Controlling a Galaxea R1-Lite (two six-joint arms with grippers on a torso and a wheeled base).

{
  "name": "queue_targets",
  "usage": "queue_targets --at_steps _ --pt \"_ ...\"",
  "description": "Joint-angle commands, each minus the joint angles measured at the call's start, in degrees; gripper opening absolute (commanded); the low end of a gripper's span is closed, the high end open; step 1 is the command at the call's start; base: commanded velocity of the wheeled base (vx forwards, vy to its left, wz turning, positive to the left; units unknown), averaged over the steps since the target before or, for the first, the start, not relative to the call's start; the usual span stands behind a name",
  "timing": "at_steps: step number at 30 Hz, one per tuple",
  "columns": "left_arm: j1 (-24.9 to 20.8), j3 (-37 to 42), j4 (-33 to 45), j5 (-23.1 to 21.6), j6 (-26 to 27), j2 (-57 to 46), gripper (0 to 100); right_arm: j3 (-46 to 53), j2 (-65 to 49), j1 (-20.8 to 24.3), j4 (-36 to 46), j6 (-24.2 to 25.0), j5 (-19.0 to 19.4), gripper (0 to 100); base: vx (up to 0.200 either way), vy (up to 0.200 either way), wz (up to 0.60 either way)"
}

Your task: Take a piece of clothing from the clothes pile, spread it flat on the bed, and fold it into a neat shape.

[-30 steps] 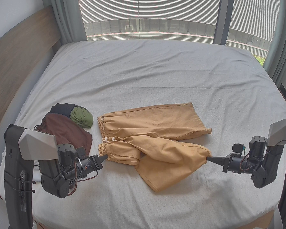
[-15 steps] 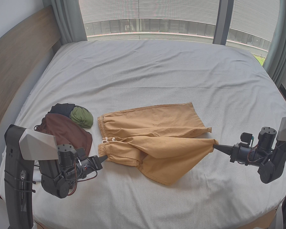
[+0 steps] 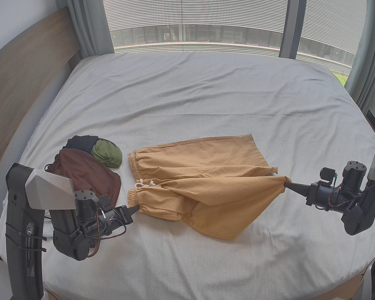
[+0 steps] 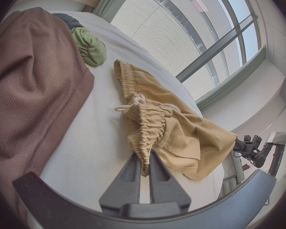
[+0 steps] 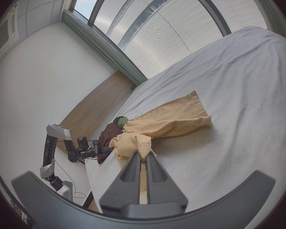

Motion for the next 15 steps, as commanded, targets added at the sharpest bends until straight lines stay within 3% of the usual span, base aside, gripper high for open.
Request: queue_targets --at_steps 1,6,15 --pt "1.6 1.1 0.1 -0.4 0.4 -0.4 0 -2.2 0.2 -0.7 0.7 0.5 0.0 0 0.000 0.000 0.00" --pt "3.9 2.9 0.1 -3.2 1.5 -1.6 0 -5.6 2.5 -0.8 1.4 2.1 -0.3 0 0.000 0.000 0.00" --pt "4.9 4.0 0.2 -3.4 1.6 -3.1 0 -13.1 7.1 -0.4 4.7 3.1 -1.2 0 0.000 0.000 0.00"
